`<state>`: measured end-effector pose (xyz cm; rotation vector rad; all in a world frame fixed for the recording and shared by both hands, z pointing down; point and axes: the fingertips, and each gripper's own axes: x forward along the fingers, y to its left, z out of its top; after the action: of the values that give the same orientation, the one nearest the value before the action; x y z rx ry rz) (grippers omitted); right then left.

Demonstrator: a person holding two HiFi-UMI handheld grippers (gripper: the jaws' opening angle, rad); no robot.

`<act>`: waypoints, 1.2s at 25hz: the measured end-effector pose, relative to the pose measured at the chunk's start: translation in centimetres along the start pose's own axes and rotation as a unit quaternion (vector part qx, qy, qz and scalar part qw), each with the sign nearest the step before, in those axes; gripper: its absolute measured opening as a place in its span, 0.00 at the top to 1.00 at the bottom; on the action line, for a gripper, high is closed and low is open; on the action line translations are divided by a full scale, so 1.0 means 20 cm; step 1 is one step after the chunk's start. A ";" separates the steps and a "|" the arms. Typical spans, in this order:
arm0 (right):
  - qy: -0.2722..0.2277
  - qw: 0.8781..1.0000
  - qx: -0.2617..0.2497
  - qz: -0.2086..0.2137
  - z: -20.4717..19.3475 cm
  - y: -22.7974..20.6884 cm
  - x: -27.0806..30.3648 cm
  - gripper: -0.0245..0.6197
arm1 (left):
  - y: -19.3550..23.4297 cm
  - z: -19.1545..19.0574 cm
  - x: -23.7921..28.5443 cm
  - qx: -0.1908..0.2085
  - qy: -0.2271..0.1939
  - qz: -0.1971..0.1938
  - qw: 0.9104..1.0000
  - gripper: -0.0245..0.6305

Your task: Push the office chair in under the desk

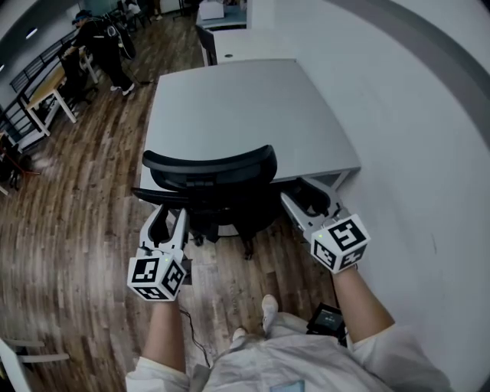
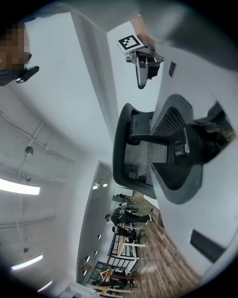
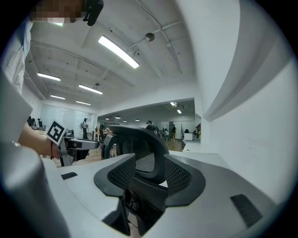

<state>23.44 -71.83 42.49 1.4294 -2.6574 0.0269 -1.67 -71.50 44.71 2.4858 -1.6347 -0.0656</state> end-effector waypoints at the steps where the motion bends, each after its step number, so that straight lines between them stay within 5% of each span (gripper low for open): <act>1: -0.005 1.000 0.001 0.001 0.01 0.02 -0.03 0.65 | -0.04 0.00 -0.02 -0.001 -0.004 -0.007 1.000 0.69; 15: -0.017 0.999 0.029 0.018 -0.03 0.34 -0.47 0.86 | -0.45 0.01 -0.40 0.032 -0.002 -0.087 0.996 0.85; 30: -0.011 1.000 0.026 0.014 -0.01 0.61 -0.67 0.91 | -0.52 -0.02 -0.72 0.038 0.000 -0.119 0.992 0.90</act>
<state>20.53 -53.92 41.58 1.4165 -2.7125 0.0849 2.01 -54.33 42.61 2.7270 -1.3559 -0.0316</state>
